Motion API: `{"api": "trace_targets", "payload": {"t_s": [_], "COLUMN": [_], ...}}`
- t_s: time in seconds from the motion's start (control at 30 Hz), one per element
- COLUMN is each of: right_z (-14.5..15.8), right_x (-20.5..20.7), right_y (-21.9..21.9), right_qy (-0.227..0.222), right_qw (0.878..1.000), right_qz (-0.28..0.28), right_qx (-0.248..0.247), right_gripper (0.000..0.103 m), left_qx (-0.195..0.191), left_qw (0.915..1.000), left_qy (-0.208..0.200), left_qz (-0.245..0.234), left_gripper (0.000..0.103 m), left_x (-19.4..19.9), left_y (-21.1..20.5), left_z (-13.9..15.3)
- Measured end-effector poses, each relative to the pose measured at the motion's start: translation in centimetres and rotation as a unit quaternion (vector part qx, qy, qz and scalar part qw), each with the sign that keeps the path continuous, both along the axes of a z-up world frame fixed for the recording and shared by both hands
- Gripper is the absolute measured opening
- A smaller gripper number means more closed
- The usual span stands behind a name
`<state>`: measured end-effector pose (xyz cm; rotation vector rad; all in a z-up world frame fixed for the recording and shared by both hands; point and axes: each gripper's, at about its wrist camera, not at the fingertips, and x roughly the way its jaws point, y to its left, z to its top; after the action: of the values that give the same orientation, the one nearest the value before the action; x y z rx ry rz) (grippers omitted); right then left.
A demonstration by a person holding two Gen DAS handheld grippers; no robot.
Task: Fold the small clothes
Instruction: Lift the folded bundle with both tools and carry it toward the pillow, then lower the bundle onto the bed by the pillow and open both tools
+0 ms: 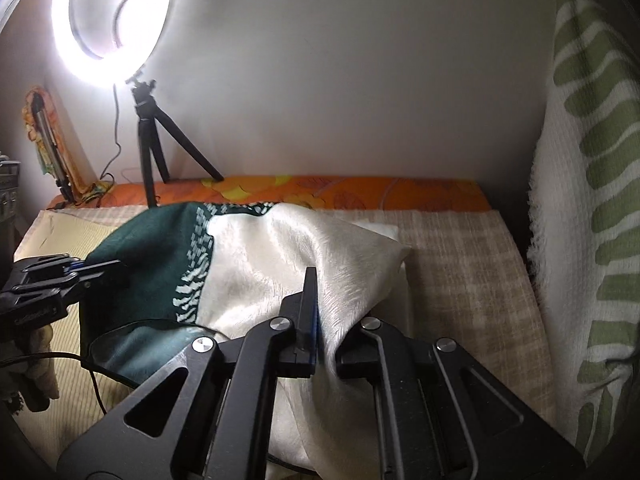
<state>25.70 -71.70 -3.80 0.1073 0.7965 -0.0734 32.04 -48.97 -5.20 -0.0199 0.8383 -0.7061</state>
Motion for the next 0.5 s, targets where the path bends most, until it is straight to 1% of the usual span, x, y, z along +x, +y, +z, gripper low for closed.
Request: {"api": "trace_targets", "payload": {"t_s": [0.07,0.1,0.13,0.2,0.23,0.27,0.37,0.43,0.5], "right_z": [-0.2,-0.2,-0.1,0.3,0.6,0.8,1.6,2.1,2.6], "right_x": [0.0,0.0,-0.2,-0.5,-0.7,-0.9,-1.4,-1.6,-2.1], "right_y": [-0.5,-0.7,-0.8,-1.1,-1.3,-1.4,-1.2,-0.8,-0.1], "right_qy": [0.012,0.012,0.01,0.001,-0.003,-0.006,-0.015,-0.019,-0.022], "right_qw": [1.0,0.999,0.999,0.999,0.998,0.998,0.997,0.997,0.997], "right_qz": [-0.02,-0.028,-0.035,-0.05,-0.057,-0.062,-0.07,-0.069,-0.07], "right_qx": [-0.007,-0.011,-0.014,-0.017,-0.016,-0.013,-0.008,-0.009,-0.012], "right_gripper": [0.02,0.033,0.045,0.056,0.059,0.06,0.062,0.065,0.065], "left_qx": [0.011,0.014,0.015,0.016,0.017,0.018,0.017,0.019,0.022], "left_qw": [0.9999,0.9997,0.9995,0.9992,0.9991,0.999,0.9987,0.9985,0.9981], "left_qy": [-0.013,-0.021,-0.026,-0.036,-0.038,-0.04,-0.047,-0.052,-0.058], "left_qz": [0.001,0.002,0.003,0.002,0.002,0.001,0.002,0.001,0.001], "left_gripper": [0.029,0.033,0.04,0.043,0.047,0.053,0.059,0.064,0.068], "left_x": [-0.3,-0.7,-0.9,-1.3,-1.5,-1.7,-2.5,-3.0,-3.7], "left_y": [-0.2,0.1,0.1,0.4,0.4,0.5,1.1,1.3,1.7], "left_z": [0.3,0.5,0.7,1.2,1.4,1.6,2.2,2.6,3.1]}}
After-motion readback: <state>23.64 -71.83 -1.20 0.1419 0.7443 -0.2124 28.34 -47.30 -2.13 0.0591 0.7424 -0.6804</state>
